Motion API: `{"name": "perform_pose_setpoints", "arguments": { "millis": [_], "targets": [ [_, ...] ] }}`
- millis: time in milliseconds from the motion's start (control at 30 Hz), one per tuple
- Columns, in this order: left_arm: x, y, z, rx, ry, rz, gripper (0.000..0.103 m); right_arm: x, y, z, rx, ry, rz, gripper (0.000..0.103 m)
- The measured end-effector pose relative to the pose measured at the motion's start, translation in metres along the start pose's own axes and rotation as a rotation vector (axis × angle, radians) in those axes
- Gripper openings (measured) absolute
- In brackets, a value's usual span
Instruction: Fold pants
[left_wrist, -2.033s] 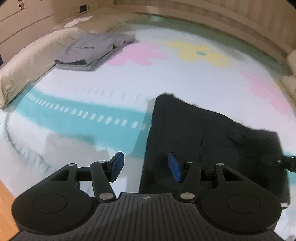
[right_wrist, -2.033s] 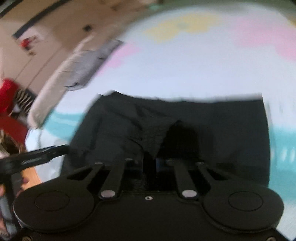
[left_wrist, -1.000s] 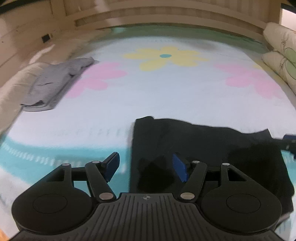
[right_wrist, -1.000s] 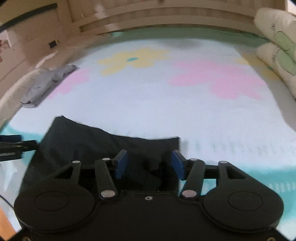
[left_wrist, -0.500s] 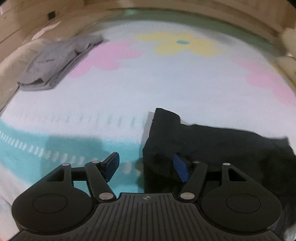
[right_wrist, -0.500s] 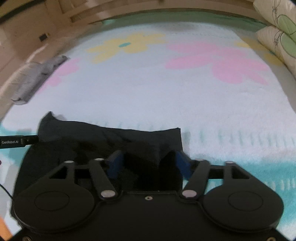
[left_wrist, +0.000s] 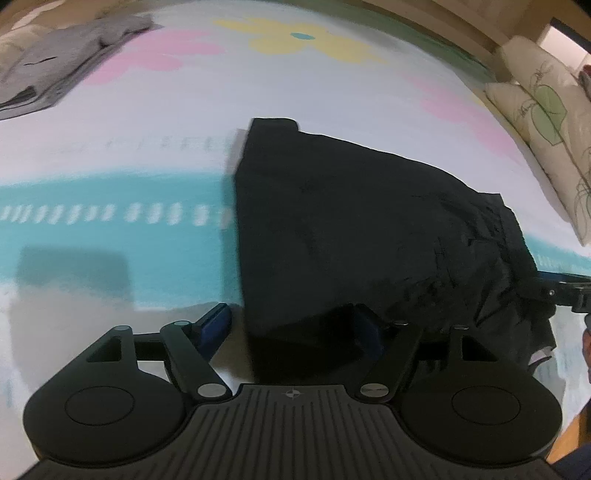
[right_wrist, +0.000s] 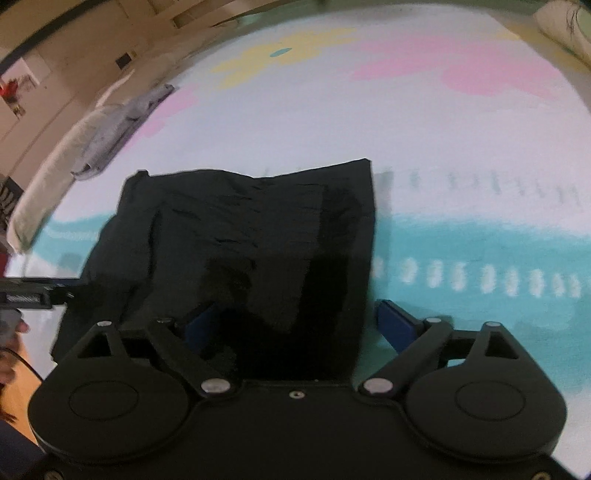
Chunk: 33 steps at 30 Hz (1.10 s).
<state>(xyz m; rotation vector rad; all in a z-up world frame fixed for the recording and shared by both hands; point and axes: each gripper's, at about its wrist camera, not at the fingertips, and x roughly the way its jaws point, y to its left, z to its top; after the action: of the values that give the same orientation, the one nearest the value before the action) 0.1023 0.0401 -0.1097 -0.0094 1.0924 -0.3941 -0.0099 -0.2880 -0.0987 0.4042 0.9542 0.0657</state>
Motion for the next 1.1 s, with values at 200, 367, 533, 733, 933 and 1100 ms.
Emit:
{"name": "perform_pose_setpoints", "arguments": {
  "millis": [200,367,533,733,933,1100],
  "targets": [
    [0.011,-0.014,0.006,0.013,-0.036,-0.007,0.068,0.005,-0.002,-0.002,0.047,-0.030,0.064,0.089],
    [-0.002,-0.021,0.005,0.018,-0.101,0.034,0.024,-0.003,0.005,0.004,0.038,-0.052,0.030,0.028],
    [-0.027,-0.034,0.018,0.007,-0.168,0.073,0.008,-0.025,0.041,0.024,-0.067,-0.120,-0.001,0.023],
    [-0.036,-0.043,0.076,0.003,-0.252,0.109,0.008,-0.025,0.061,0.082,-0.089,-0.198,-0.014,0.023],
    [-0.030,-0.049,0.125,0.058,-0.341,0.170,0.009,0.003,0.050,0.138,-0.022,-0.252,-0.032,0.023],
    [0.011,-0.038,0.128,0.043,-0.240,0.269,0.013,0.047,0.005,0.134,0.057,-0.138,-0.348,0.054]
  ]
}}
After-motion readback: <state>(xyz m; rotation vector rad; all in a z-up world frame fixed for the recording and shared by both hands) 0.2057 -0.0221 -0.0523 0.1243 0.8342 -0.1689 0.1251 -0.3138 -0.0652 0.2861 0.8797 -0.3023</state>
